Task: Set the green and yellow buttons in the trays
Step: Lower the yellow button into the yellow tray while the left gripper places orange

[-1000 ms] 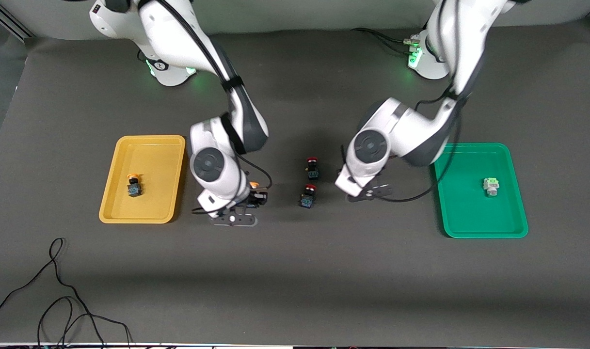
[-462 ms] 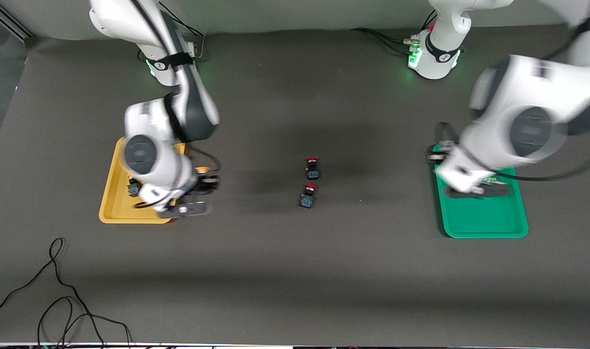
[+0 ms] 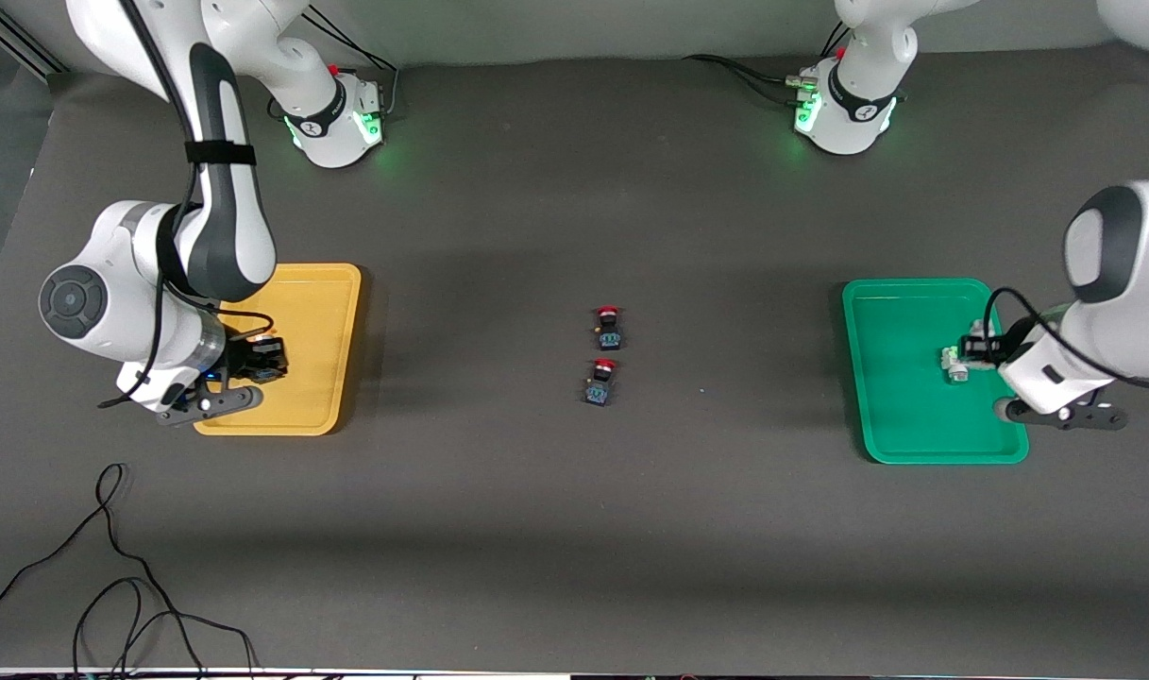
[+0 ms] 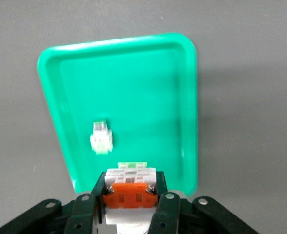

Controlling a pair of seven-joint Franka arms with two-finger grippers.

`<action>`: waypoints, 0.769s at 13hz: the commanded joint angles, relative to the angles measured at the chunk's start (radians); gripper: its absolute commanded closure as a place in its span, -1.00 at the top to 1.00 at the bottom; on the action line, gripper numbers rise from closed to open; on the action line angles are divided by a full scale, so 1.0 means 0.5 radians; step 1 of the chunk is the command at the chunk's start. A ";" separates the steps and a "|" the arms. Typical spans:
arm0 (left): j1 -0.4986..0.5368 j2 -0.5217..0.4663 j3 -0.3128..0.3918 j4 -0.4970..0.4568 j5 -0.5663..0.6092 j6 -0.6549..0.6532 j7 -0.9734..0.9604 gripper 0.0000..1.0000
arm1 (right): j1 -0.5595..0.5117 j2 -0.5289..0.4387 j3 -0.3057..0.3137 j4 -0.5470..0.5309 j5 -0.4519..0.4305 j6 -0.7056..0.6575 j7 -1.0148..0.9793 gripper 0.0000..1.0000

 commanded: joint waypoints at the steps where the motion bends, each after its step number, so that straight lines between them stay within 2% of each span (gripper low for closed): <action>1: 0.025 -0.025 -0.024 -0.431 0.028 0.482 -0.009 -1.00 | 0.059 -0.026 0.021 -0.399 0.103 0.503 -0.063 -0.46; 3: 0.068 0.036 -0.015 -0.603 0.028 0.780 -0.015 -1.00 | 0.044 0.105 0.100 -0.431 0.338 0.569 -0.173 -0.46; 5: 0.075 0.107 -0.011 -0.723 0.028 1.017 -0.018 -1.00 | 0.059 0.237 0.107 -0.421 0.615 0.575 -0.360 -0.46; 6: 0.084 0.140 -0.011 -0.757 0.028 1.112 -0.021 -1.00 | 0.059 0.262 0.107 -0.421 0.701 0.572 -0.418 -0.46; 7: 0.084 0.156 -0.008 -0.778 0.028 1.162 -0.021 -1.00 | 0.059 0.272 0.110 -0.418 0.714 0.572 -0.434 -0.45; 8: 0.084 0.162 -0.008 -0.778 0.028 1.162 -0.021 -1.00 | 0.062 0.272 0.110 -0.403 0.717 0.560 -0.425 -0.12; 9: 0.084 0.165 -0.005 -0.778 0.028 1.165 -0.021 -1.00 | 0.062 0.272 0.110 -0.397 0.717 0.554 -0.407 0.77; 10: 0.084 0.174 -0.005 -0.778 0.028 1.165 -0.021 -1.00 | 0.062 0.254 0.110 -0.382 0.717 0.547 -0.395 0.99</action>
